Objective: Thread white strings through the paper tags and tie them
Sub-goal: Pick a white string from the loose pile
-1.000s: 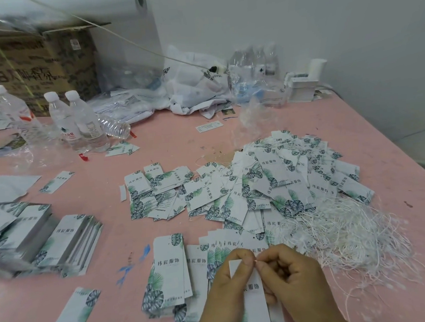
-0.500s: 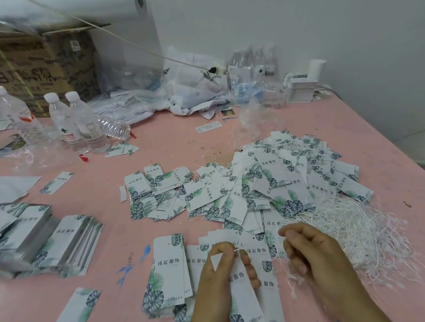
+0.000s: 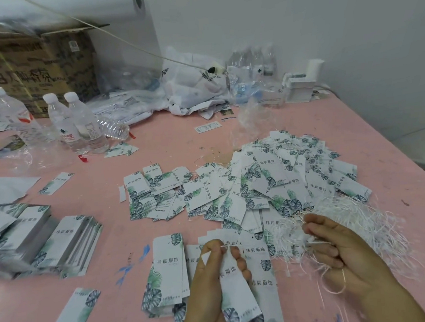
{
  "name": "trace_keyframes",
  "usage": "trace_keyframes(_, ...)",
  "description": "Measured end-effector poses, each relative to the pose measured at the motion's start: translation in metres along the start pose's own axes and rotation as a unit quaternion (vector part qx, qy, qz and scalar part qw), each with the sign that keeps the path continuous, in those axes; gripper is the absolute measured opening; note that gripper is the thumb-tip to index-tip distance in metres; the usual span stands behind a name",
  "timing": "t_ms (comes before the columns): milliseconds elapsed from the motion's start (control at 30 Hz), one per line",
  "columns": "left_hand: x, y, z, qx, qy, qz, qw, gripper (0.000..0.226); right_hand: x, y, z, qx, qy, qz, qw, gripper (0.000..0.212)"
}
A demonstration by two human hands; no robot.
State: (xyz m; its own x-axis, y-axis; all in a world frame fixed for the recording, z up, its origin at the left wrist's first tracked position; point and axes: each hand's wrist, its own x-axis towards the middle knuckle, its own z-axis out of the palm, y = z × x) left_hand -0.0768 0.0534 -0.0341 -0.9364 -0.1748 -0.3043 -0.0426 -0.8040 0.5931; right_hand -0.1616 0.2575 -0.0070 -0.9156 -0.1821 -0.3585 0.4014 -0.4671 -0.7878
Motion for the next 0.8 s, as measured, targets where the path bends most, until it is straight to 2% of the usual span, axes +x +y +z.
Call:
trace_keyframes(33,0.0,-0.001,0.001,0.009,0.0,0.0,1.0,0.022,0.001,-0.001,-0.003,-0.015,0.011,-0.003,1.0,0.023)
trace_keyframes(100,-0.001,-0.003,0.002,0.017,0.002,-0.005,1.0,0.022,0.002,0.0,-0.009,-0.124,0.072,-0.077,0.987,0.017)
trace_keyframes(167,-0.001,-0.002,0.003,0.008,0.013,-0.008,1.0,0.022,0.003,0.001,-0.012,-0.272,0.166,-0.182,0.93,0.012)
trace_keyframes(233,0.0,-0.001,0.002,-0.014,0.028,-0.008,0.999,0.023,0.005,0.0,-0.013,-0.318,0.216,-0.253,0.888,0.009)
trace_keyframes(433,-0.003,-0.002,0.003,-0.009,0.025,-0.023,0.999,0.022,0.007,0.002,-0.019,-0.339,0.236,-0.346,0.842,0.017)
trace_keyframes(500,-0.004,0.0,0.003,-0.002,0.024,-0.02,1.0,0.025,0.007,0.003,-0.018,-0.426,0.223,-0.337,0.81,0.02)
trace_keyframes(600,-0.005,0.001,0.003,0.022,0.02,-0.015,0.999,0.021,0.002,0.007,-0.011,-0.538,0.212,-0.345,0.739,0.026)
trace_keyframes(633,-0.005,0.001,0.003,0.034,0.018,-0.02,0.999,0.019,-0.002,0.01,-0.005,-0.543,0.191,-0.359,0.735,0.028)
trace_keyframes(667,-0.006,0.0,0.003,0.051,0.012,-0.026,0.998,0.018,-0.007,0.016,0.002,-0.533,0.151,-0.364,0.749,0.029)
trace_keyframes(767,-0.009,-0.005,0.005,0.112,-0.019,-0.023,0.993,0.017,-0.025,0.037,0.028,-0.453,-0.04,-0.272,0.848,0.034)
trace_keyframes(800,-0.009,-0.007,0.004,0.139,-0.027,-0.012,0.99,0.015,-0.028,0.045,0.035,-0.436,-0.093,-0.238,0.863,0.034)
